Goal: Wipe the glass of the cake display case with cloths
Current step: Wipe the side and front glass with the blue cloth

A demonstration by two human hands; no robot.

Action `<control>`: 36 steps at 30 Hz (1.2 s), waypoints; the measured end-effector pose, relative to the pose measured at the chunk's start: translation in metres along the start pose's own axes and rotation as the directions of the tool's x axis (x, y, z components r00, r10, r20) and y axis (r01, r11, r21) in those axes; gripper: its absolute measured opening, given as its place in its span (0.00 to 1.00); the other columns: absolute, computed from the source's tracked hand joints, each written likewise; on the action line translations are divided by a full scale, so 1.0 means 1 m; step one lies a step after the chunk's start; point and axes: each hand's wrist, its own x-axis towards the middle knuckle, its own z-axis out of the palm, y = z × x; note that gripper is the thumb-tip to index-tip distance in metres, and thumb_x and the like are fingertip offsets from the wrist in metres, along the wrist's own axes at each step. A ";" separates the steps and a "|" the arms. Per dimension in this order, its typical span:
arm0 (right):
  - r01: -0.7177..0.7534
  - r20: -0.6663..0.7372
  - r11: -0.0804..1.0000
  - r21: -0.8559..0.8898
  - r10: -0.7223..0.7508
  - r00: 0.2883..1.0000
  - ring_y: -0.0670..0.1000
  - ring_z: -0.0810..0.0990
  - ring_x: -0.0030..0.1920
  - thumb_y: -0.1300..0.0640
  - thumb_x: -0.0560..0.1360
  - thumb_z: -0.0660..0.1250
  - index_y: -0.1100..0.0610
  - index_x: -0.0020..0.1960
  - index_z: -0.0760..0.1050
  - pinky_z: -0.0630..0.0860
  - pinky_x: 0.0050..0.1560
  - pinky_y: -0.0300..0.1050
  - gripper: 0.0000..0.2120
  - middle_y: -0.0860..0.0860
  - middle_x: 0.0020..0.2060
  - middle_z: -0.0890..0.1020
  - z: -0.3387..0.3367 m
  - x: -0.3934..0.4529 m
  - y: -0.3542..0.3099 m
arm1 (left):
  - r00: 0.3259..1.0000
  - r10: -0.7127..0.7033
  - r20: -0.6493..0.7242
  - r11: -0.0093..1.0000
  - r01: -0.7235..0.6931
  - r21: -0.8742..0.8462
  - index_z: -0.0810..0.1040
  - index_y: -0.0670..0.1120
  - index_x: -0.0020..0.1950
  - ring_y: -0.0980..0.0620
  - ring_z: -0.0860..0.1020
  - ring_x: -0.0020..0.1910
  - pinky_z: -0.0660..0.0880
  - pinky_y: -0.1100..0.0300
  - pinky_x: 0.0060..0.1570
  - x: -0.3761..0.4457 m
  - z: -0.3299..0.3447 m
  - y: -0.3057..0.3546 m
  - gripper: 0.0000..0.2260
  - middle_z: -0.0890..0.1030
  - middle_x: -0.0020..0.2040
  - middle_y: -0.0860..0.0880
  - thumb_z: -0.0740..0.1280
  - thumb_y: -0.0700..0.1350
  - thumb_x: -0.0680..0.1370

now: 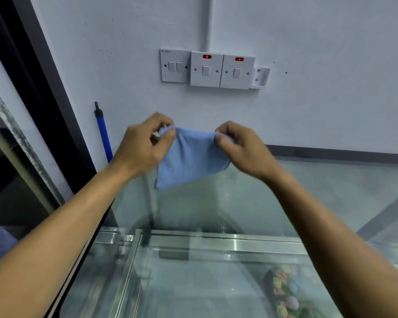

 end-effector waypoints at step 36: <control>-0.627 -0.194 0.480 -0.613 0.678 0.709 0.60 0.48 0.83 0.42 0.86 0.45 0.50 0.84 0.52 0.44 0.81 0.59 0.29 0.55 0.84 0.51 -0.090 -0.092 0.192 | 0.654 -0.147 0.742 0.927 -0.170 0.333 0.46 0.54 0.86 0.46 0.39 0.84 0.37 0.46 0.81 0.073 0.320 0.055 0.29 0.42 0.85 0.51 0.46 0.61 0.86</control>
